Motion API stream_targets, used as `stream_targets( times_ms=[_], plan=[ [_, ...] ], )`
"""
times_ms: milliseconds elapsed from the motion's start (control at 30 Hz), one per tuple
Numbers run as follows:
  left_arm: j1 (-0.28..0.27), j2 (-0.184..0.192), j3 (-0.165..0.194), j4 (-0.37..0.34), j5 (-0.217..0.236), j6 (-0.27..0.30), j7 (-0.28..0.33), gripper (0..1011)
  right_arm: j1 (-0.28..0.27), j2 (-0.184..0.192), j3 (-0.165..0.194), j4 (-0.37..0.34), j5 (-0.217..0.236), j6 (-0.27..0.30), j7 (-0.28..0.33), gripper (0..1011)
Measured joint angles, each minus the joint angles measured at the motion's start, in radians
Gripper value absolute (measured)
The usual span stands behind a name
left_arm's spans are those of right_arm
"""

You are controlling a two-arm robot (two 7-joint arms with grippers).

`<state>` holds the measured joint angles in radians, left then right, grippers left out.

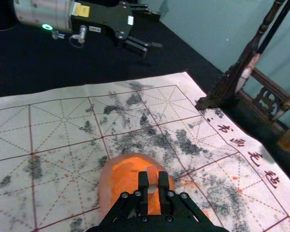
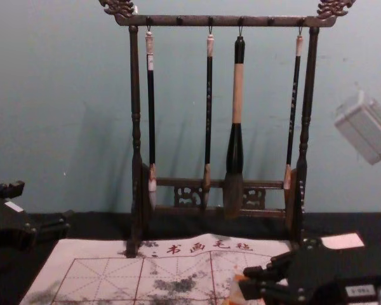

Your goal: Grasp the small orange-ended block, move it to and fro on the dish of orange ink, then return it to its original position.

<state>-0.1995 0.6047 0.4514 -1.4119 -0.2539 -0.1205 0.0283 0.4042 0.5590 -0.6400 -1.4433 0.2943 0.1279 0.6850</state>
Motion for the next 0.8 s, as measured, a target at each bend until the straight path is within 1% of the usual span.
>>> stream_targets(
  times_ms=[267, 800],
  plan=[
    [0.0, 0.0, 0.0, 0.0, 0.0, 0.0, 0.0, 1001, -0.024, 0.016, 0.002, -0.034, 0.017, 0.0, 0.011, 104],
    [0.0, 0.0, 0.0, 0.0, 0.0, 0.0, 0.0, 1001, -0.021, 0.014, -0.001, -0.045, 0.025, -0.001, 0.005, 104]
  ],
)
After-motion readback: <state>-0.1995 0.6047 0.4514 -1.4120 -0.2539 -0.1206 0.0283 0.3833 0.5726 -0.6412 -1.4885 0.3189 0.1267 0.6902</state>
